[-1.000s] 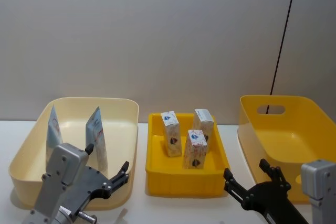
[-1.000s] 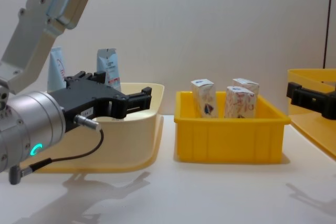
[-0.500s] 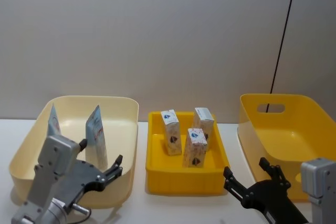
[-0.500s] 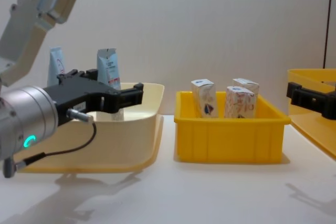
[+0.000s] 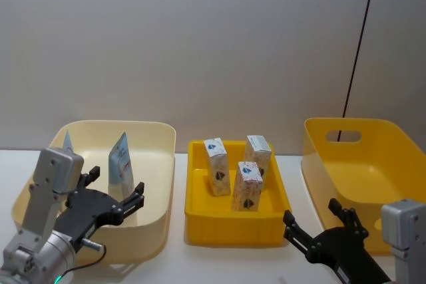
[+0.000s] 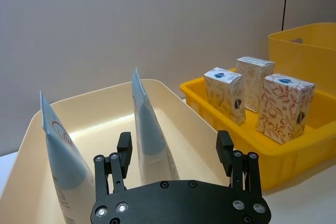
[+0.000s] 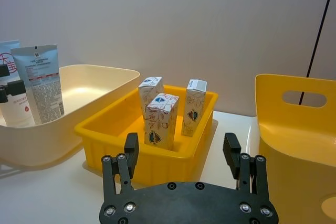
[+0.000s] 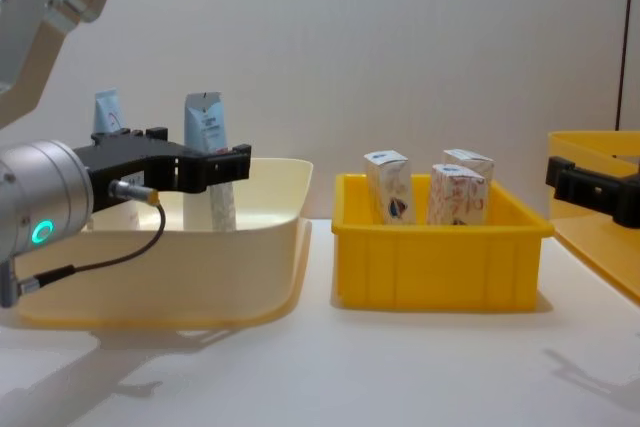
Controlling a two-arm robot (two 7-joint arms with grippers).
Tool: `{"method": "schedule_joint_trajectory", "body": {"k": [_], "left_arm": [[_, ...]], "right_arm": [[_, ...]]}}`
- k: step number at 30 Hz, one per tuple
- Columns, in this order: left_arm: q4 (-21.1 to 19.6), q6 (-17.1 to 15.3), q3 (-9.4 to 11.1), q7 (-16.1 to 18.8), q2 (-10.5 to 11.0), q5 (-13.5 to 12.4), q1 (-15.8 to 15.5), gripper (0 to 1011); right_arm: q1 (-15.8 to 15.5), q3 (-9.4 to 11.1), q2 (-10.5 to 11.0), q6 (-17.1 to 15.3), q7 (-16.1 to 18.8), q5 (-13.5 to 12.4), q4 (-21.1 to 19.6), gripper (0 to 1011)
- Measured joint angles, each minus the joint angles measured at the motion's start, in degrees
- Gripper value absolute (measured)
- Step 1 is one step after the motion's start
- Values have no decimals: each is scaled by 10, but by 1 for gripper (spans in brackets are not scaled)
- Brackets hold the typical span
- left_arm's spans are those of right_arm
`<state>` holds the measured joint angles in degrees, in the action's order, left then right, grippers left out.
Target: Bimanual collaborative sorting of washing and personal care products
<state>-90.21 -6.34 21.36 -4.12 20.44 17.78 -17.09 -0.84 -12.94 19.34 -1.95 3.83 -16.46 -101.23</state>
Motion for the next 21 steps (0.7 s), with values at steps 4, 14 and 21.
{"method": "schedule_joint_trajectory", "body": {"k": [4,14,21], "left_arm": [[11,-8,-5,-7,-5,8,-9,1000],[41,-20,-11,-22,-17,18,-34,1000],[71,-23,-10,-31,-29,19,-56,1000]], "right_arm": [[0,0,0,0,0,0,0,1001],[0,0,0,0,0,0,0,1001],[0,0,0,0,0,0,0,1001]]}}
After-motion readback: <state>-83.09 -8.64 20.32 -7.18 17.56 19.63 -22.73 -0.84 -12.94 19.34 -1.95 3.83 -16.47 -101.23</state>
